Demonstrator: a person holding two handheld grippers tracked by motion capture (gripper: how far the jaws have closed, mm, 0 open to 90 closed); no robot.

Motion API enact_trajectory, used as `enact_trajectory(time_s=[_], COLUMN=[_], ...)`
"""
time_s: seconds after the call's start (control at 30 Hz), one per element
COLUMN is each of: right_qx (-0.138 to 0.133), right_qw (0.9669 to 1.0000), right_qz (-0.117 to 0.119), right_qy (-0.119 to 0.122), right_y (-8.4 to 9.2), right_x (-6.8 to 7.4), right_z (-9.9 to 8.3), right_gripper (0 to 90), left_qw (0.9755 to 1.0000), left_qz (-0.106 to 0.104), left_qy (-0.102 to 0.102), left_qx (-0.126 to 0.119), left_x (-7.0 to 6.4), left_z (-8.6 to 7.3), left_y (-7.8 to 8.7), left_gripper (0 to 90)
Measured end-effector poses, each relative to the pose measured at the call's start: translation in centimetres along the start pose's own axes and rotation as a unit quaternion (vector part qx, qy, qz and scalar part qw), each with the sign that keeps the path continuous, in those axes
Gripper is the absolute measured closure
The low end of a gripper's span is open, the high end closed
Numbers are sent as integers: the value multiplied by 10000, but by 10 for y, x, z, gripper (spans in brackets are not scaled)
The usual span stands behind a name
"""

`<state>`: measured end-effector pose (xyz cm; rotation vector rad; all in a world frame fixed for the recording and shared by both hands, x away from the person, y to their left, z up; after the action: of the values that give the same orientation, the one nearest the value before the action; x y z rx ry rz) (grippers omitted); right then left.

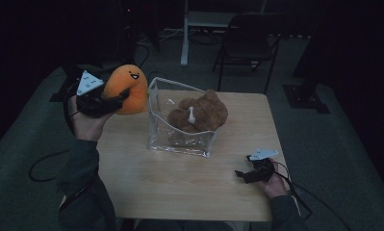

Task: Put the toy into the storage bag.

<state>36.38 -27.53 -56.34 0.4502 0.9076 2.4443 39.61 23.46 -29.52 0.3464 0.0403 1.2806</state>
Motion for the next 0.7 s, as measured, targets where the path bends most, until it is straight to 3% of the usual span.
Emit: enact_trajectory(time_s=[0.7], right_qx=[0], right_qw=[10000], right_qz=[0], right_qy=[0], right_y=[0], right_x=[0], right_z=[0], right_gripper=[121], left_qw=[9987], left_qz=[-415], left_qy=[-164], left_qx=[-251], left_x=[-21], left_z=[12], left_y=[-8], left_gripper=[374])
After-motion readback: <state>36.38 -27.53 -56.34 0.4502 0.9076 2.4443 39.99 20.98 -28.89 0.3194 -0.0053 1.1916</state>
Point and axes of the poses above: each handheld gripper's, and its own axes: y roughly backward along the jaws, z roughly out of its top, x roughly to its left, the point moved 2 cm from there along -y, roughly forward along the jaws, and after that the axes turned 11 degrees about z, right-handed, at the moved point
